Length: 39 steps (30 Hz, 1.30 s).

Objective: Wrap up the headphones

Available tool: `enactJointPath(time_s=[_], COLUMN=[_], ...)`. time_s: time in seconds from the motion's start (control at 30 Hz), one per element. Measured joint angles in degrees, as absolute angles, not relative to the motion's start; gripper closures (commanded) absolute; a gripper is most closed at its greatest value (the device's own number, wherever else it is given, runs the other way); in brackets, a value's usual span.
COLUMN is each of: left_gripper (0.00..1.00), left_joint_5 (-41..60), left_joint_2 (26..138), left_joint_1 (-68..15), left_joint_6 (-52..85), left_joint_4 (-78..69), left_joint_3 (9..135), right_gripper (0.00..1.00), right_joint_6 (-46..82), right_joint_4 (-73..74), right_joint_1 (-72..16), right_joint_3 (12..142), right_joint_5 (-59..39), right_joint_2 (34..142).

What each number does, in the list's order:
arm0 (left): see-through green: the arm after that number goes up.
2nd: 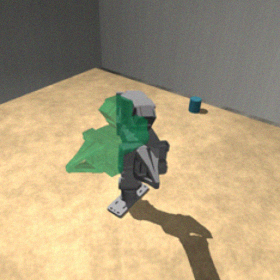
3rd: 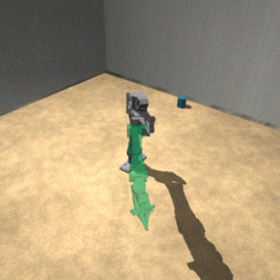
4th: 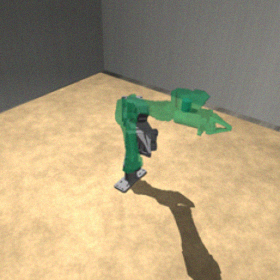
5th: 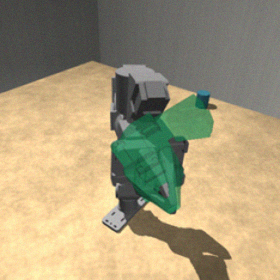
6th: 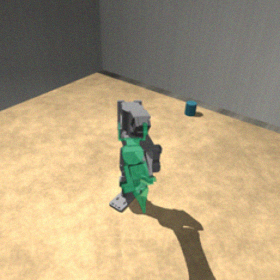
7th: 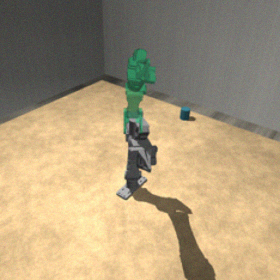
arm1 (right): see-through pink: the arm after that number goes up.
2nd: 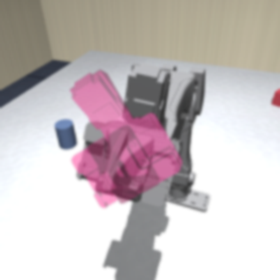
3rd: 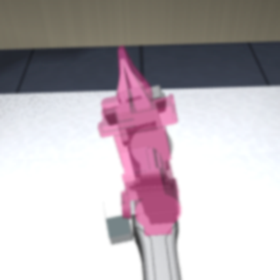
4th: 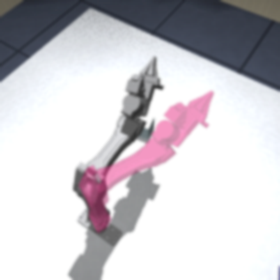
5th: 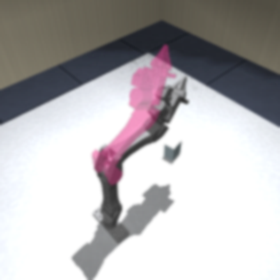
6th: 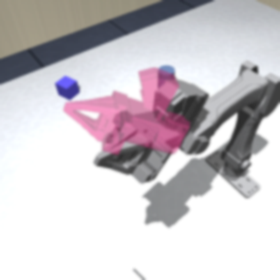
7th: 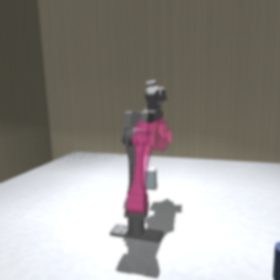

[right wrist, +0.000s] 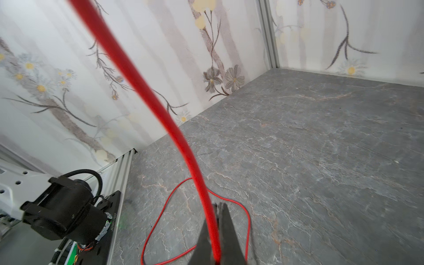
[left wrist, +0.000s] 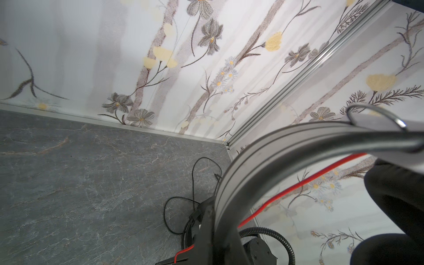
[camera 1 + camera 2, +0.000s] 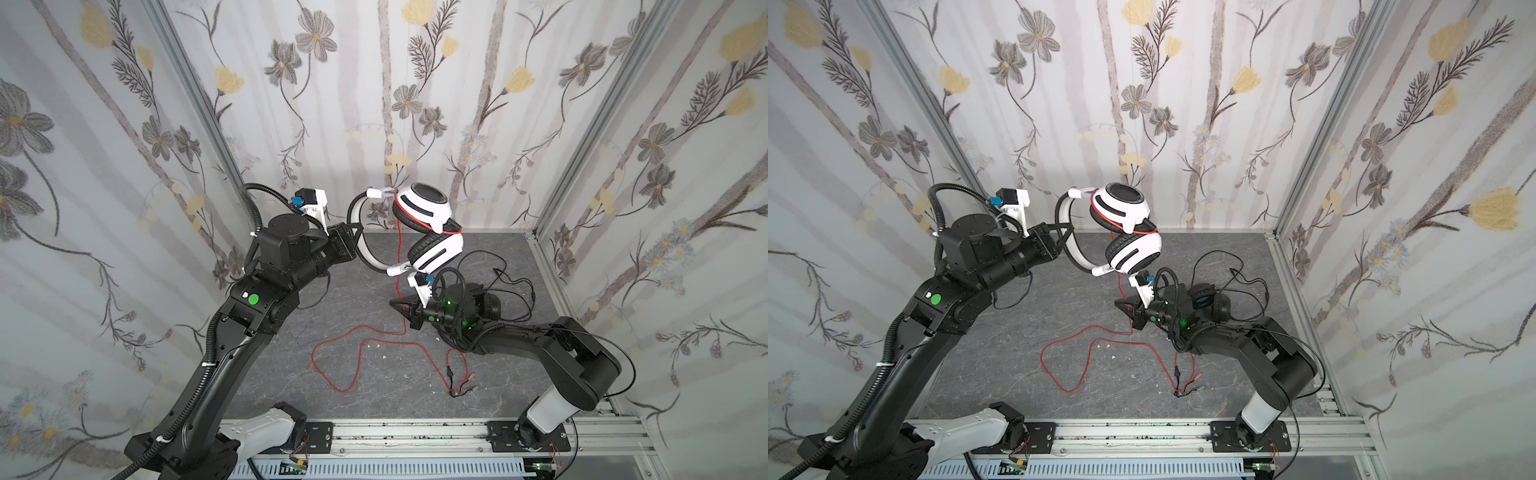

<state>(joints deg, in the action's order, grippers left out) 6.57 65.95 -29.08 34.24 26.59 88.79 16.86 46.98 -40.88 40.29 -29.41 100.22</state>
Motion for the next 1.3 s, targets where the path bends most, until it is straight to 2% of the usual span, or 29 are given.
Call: enactJointPath(time_s=[0.33,0.57,0.83,1.3], left_gripper=[1.0,1.0,1.0,1.0], left_joint_5=[-7.66,-16.12,-23.42,-29.58], left_joint_2=[64.03,61.45,60.93,66.52], left_joint_1=[-28.97,-28.93,-28.93,-29.58], left_joint_6=[33.23,28.88,27.35,24.18], left_joint_4=[22.17,18.52,11.75,9.04], left_joint_3=[82.19,73.45,66.26,67.29], right_gripper=[1.0,1.0,1.0,1.0], right_joint_6=[6.74,2.83,-0.75,-7.18], right_joint_4=[15.84,-6.39,-24.25,-35.97], right_joint_1=[-48.75,-53.6,-59.59,-67.48], right_joint_3=[45.63,52.82,60.66,72.53], right_joint_5=[-12.47,-4.71,-1.08,0.64], right_joint_2=[85.06,78.11,77.58,81.95])
